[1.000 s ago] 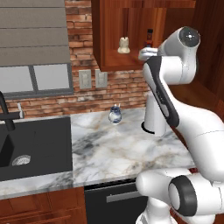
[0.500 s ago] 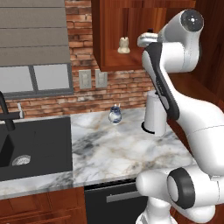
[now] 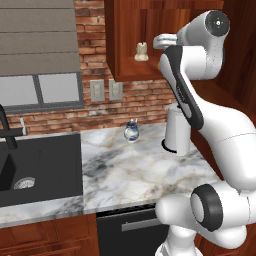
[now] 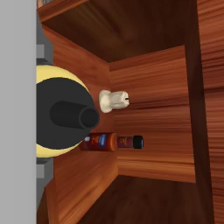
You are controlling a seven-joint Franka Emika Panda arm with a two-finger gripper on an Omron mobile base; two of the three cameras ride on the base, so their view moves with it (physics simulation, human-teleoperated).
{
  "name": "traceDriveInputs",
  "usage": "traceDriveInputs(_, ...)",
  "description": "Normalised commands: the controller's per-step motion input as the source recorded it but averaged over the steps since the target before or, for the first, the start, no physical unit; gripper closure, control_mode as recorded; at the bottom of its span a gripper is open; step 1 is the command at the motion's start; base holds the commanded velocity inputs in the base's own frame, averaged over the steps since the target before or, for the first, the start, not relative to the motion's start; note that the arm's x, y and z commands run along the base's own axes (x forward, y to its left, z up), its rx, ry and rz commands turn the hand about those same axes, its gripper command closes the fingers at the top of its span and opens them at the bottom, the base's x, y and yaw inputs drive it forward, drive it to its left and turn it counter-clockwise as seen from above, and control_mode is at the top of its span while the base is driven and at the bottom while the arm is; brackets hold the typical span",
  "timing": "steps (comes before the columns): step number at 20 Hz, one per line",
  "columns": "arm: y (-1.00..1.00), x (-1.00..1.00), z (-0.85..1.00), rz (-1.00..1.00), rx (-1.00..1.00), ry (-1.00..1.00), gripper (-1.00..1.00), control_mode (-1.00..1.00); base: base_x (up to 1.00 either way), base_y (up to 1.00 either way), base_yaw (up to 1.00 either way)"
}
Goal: Pick the mustard and condiment bottle from the counter and place them in the cabinet.
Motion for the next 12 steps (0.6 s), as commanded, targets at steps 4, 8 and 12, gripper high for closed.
traceDriveInputs(4, 0.11, 0.08, 0.10, 0.03, -0.06, -0.03, 1.00, -1.00, 0.00, 0.00, 0.00)
traceDriveInputs(8, 0.04, 0.13, 0.00, 0.00, -0.04, 0.00, 1.00, -1.00, 0.00, 0.00, 0.00)
traceDriveInputs(12, 0.04, 0.35, -0.01, 0.00, -0.06, 0.05, 1.00, -1.00, 0.00, 0.00, 0.00)
